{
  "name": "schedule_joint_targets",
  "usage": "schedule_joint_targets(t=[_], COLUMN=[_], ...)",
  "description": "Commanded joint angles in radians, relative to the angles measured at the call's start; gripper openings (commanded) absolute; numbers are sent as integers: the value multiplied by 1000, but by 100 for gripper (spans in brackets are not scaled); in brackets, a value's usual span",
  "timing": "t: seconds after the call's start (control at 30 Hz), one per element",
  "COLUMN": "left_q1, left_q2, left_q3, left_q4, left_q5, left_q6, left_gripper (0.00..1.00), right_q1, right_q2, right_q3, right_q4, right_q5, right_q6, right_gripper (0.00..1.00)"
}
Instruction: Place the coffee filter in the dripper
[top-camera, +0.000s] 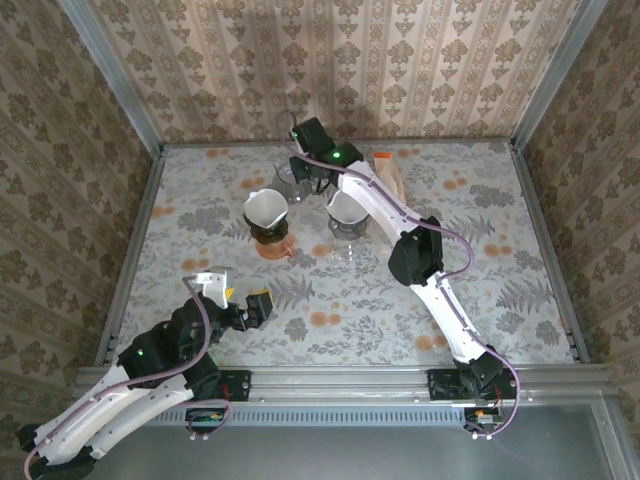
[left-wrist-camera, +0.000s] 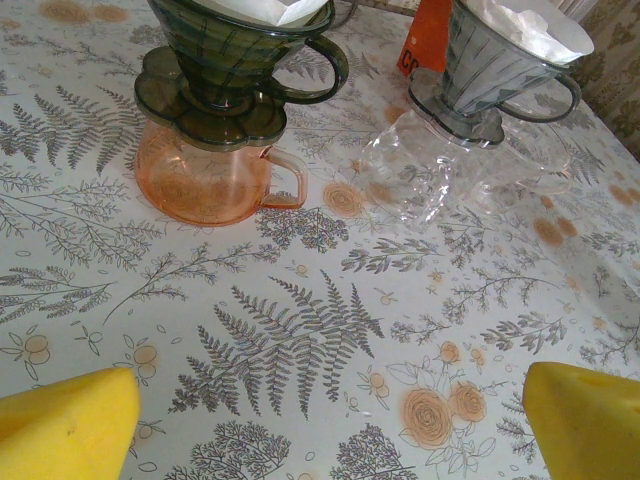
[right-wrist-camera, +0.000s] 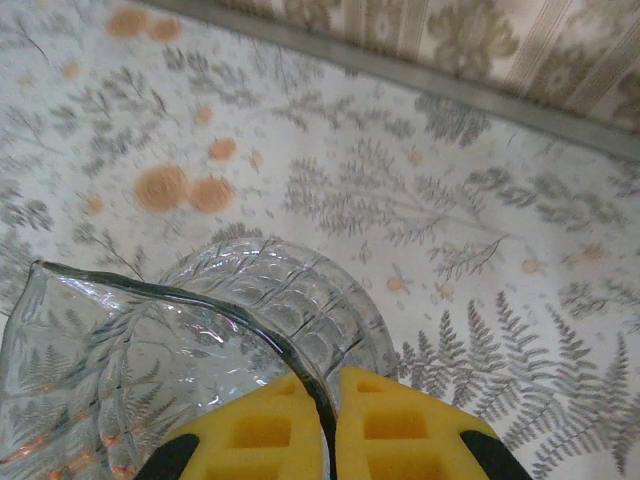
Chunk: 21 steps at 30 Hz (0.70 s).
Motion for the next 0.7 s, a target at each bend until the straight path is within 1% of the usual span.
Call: schedule_joint_targets(t=[0.0,0.17,0.27,0.4,0.5,0.67], left_q1=[7,7,8,8,7,7], left_q2=[-1,-12,-12,-12,-12,-16], left_q3=[-7,-7,-6,-6,-7,-13], left_q4=[-1,11,17,24,41,67], left_q5=[1,7,8,7,15,29], left_q6=[-25,-20,-13,-9,-10,-12], left_gripper=[100,100,100,100,100,100], right_q1=[-4,-3,-4,20,38,100], right_q2=[-143,-285,-376,-533,-640,-895], right_q3=[-18,-155,-241,-420,-496,-795], right_q4=[71,129,126,164,117,138], right_q5=[22,25,13,9,7,21], right_q6=[-20,-28,-8,-16,4,51], right_gripper=[0,0,0,0,0,0])
